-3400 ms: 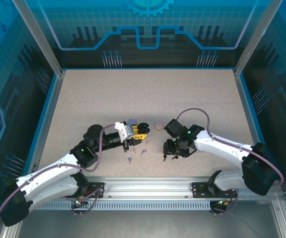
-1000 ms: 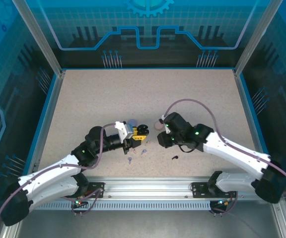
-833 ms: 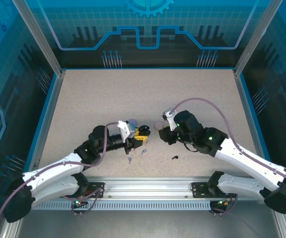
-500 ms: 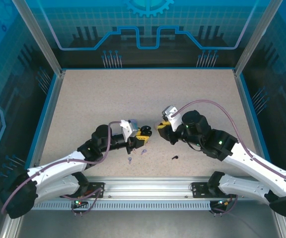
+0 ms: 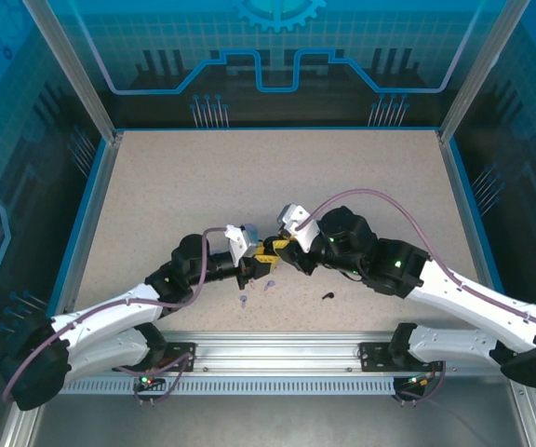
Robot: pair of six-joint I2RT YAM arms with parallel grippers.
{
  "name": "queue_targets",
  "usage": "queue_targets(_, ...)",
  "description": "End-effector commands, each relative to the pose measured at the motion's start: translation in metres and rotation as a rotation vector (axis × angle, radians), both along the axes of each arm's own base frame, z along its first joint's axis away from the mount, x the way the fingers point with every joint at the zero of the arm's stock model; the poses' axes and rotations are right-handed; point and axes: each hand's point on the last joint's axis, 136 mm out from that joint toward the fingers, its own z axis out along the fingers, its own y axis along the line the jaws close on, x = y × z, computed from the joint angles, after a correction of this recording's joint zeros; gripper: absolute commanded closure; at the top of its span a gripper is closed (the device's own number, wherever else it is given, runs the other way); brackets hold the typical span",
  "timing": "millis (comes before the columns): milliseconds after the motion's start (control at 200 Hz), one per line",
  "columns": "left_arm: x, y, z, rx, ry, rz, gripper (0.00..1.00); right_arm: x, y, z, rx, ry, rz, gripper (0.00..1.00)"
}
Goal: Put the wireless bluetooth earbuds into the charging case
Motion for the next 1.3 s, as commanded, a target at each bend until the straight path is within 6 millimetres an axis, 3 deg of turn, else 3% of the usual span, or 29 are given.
queue_targets(0, -0.004, -0.004, 0.024, -0.056, -0.045, -0.031, 1.00, 0.002, 0.006, 0.017, 0.013, -0.054, 0.009, 0.75)
queue_targets(910, -0.007, -0.003, 0.030, -0.065, -0.029, -0.031, 1.00, 0.008, 0.017, -0.012, -0.113, -0.078, -0.011, 0.75)
queue_targets(1296, -0.006, -0.003, 0.029, -0.063, -0.024, -0.026, 1.00, 0.000, 0.022, -0.024, -0.148, -0.057, 0.028, 0.75)
